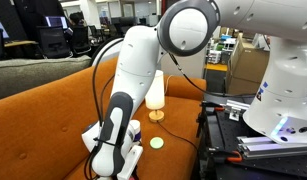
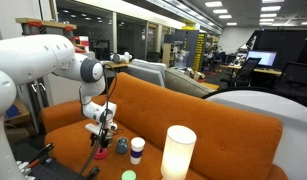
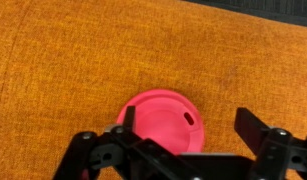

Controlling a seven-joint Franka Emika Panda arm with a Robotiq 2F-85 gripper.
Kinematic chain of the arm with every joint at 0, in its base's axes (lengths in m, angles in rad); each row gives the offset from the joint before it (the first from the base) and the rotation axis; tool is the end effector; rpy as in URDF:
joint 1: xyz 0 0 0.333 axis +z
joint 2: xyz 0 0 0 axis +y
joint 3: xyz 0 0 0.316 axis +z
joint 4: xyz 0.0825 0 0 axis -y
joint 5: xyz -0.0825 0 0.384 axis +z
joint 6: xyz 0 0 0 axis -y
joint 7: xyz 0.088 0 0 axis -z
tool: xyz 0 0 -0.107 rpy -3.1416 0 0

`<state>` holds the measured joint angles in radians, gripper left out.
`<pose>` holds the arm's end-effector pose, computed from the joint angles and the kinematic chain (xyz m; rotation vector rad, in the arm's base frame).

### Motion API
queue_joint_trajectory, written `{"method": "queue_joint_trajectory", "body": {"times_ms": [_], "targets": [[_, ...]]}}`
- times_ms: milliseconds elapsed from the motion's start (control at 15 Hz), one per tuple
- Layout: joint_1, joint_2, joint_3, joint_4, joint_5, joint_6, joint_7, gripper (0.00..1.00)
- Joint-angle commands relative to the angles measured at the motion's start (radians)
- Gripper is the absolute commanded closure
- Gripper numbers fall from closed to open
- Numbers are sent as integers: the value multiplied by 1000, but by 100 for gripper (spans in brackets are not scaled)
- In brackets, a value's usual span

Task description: Pick the pink lid and put it on the white and purple cup

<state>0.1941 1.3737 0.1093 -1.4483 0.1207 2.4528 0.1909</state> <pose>0.5447 0.1728 -0.1527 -2.9943 0.0944 0.6054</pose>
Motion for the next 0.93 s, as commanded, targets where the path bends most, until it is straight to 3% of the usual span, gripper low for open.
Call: {"method": "queue_joint_trajectory", "body": {"times_ms": [0,400,867], "targets": [[22,29,-27,72,-15,-52,17,0],[26,78,-28,133,-13,-85,16,0],[25,75,-45,125,-16,-81,19,0]]}}
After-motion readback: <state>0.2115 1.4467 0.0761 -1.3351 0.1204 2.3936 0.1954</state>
